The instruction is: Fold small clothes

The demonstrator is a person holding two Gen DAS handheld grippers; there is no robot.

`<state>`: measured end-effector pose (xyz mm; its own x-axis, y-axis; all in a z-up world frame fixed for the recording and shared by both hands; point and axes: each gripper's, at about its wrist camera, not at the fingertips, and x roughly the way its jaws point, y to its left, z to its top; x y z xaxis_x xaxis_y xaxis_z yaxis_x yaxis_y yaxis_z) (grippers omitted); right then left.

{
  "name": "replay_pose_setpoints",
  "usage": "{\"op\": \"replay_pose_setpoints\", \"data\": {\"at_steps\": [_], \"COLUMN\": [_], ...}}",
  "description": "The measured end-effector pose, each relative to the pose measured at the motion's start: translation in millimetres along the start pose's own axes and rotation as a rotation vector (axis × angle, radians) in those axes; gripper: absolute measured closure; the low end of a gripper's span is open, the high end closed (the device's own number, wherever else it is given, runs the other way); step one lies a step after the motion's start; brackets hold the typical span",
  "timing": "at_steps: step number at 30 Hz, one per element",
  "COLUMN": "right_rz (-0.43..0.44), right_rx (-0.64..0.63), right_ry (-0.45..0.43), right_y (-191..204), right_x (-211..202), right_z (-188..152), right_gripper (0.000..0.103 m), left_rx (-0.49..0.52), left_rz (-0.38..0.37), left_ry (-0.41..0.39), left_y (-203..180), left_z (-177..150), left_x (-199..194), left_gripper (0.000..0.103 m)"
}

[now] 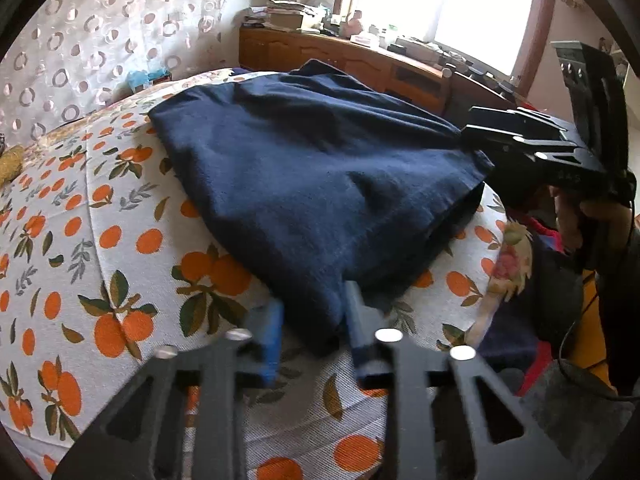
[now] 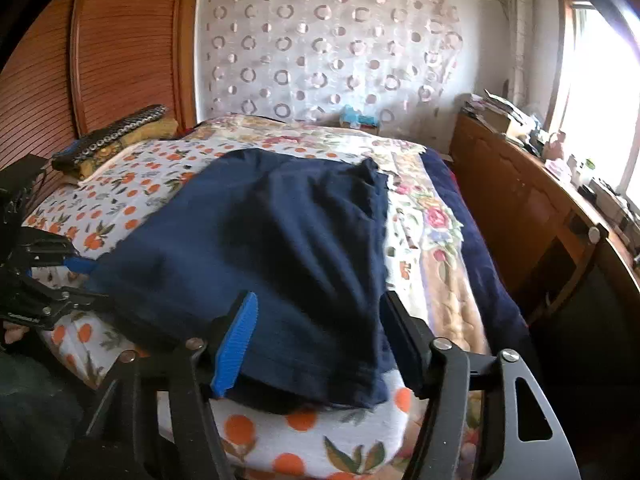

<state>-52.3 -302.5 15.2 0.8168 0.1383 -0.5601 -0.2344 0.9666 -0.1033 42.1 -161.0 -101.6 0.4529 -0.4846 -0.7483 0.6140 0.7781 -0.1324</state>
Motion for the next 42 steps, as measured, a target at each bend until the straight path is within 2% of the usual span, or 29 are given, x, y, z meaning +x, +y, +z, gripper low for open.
{"op": "replay_pose_setpoints", "data": {"at_steps": [1, 3, 10, 14, 20, 25, 33, 37, 38, 40, 41, 42], "right_rz": [0.016, 0.046, 0.133, 0.165, 0.137, 0.154, 0.013, -0.004, -0.009, -0.021, -0.028, -0.031], "right_rx": [-0.006, -0.018, -0.083, -0.114, -0.127, -0.139, -0.13, -0.103, -0.098, -0.093, -0.094, -0.098], "right_ry": [-0.001, 0.006, 0.05, 0.052, 0.073, 0.072, 0.102, 0.101, 0.098, 0.097, 0.099, 0.101], "right_y": [4.1, 11.3, 36.7, 42.4, 33.7, 43.9, 33.5, 19.2, 16.3, 12.2, 10.5, 10.0], "right_x": [-0.3, 0.1, 12.6, 10.6, 13.7, 9.6, 24.7, 25.3, 23.8, 22.1, 21.9, 21.5], "right_z": [-0.2, -2.9, -11.5, -14.7, -16.5, -15.2, -17.5, -20.7, -20.9, -21.2, -21.0, -21.3], "right_gripper": [0.033, 0.032, 0.029, 0.028, 0.025, 0.022, 0.022, 0.022, 0.022, 0.031, 0.037, 0.051], "left_rx": [0.003, -0.005, 0.029, 0.034, 0.023, 0.012, -0.009, -0.013, -0.014, -0.018, -0.02, -0.024], "left_rz": [0.003, -0.015, -0.02, -0.023, -0.013, -0.006, -0.001, 0.003, 0.005, 0.006, 0.005, 0.005], "left_ry": [-0.005, -0.04, -0.18, -0.207, -0.234, -0.242, -0.254, -0.255, -0.256, -0.258, -0.259, -0.26], "left_y": [-0.2, 0.7, -7.2, -8.1, -5.8, -1.7, 5.3, 4.4, 4.4, 5.8, 6.5, 7.4], "left_z": [1.5, 8.4, 48.9, 62.5, 68.0, 70.9, 69.0, 66.8, 66.4, 66.2, 66.0, 65.7], "left_x": [-1.5, -10.9, -48.5, -53.5, -56.5, -55.5, -59.5, -60.4, -60.5, -61.0, -61.2, -61.4], "left_gripper": [0.092, 0.093, 0.094, 0.094, 0.094, 0.094, 0.094, 0.094, 0.094, 0.094, 0.094, 0.094]}}
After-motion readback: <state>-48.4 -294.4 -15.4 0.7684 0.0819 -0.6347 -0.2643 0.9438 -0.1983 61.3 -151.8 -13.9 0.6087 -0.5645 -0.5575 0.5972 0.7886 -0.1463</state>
